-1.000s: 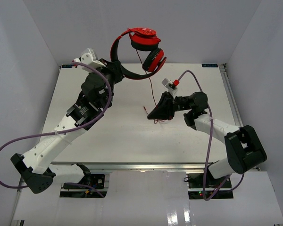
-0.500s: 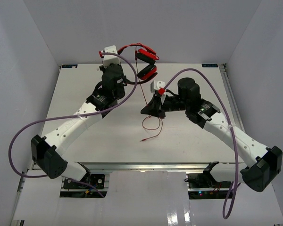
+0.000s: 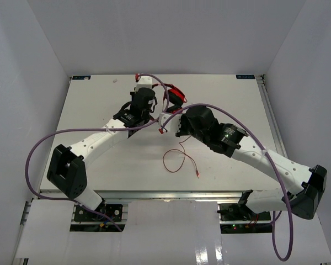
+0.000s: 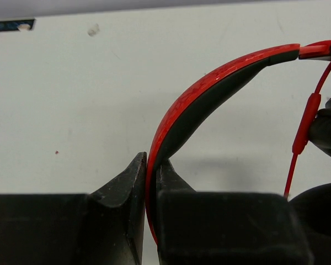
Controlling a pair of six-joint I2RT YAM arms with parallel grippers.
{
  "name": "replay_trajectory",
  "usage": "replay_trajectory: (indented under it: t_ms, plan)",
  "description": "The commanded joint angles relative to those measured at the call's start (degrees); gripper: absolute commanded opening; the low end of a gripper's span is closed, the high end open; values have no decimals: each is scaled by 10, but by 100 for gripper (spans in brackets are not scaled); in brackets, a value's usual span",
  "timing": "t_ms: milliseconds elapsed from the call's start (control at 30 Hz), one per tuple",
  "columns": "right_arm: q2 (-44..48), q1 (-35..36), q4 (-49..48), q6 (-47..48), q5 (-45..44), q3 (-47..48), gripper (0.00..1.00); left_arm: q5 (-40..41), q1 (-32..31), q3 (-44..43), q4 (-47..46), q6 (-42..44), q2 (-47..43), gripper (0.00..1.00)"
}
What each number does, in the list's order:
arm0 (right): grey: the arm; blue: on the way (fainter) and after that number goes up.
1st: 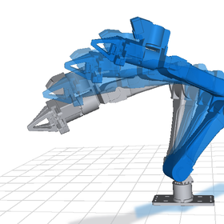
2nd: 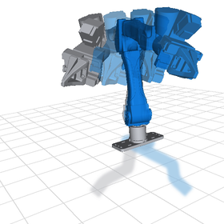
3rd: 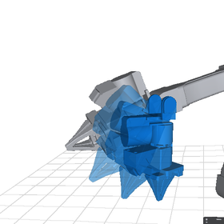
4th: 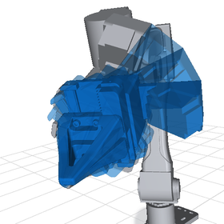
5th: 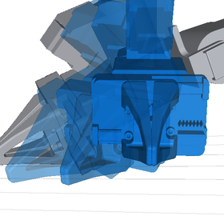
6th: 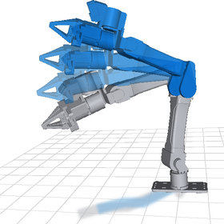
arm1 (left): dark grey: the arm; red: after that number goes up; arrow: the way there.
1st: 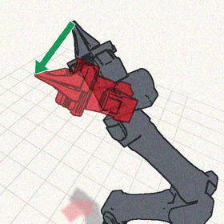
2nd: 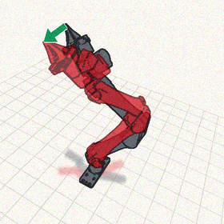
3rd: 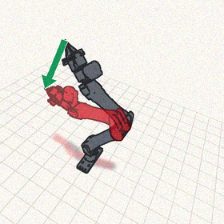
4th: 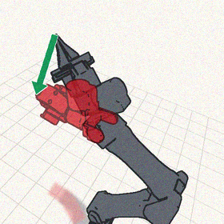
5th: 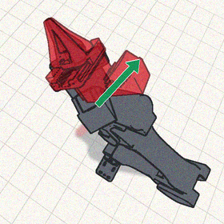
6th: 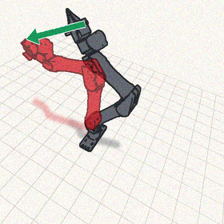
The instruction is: Wrap the headphones
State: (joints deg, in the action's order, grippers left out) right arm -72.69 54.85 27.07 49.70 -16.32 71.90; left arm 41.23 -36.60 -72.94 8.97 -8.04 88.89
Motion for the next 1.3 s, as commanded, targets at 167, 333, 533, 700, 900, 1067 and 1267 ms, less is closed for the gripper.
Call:
replay_trajectory:
  t_ms: [167, 333, 533, 700, 900, 1067, 1267]
  plan:
    - [20, 9, -266, 139, -168, -50, 8, -220, 4, 40, 69, -86, -3, 0]
    - [22, 3, -339, 131, -159, -86, 8, -354, -11, 26, 90, -96, 9, 0]
    - [31, -78, -378, 82, -100, -120, 8, -500, -28, 46, 85, -54, -23, 0]
    - [34, -168, -339, 26, 11, -117, 8, -549, -29, 82, 71, -37, -96, 0]
    - [12, -269, -253, -61, 209, -76, 10, -576, -29, 92, 71, -23, -151, 0]
    - [-3, -306, -205, -80, 320, -53, 12, -612, -29, 91, 81, -5, -160, 0]
    - [-29, -362, -188, -153, 496, -55, 15, -621, -29, 80, 75, -21, -177, 0]
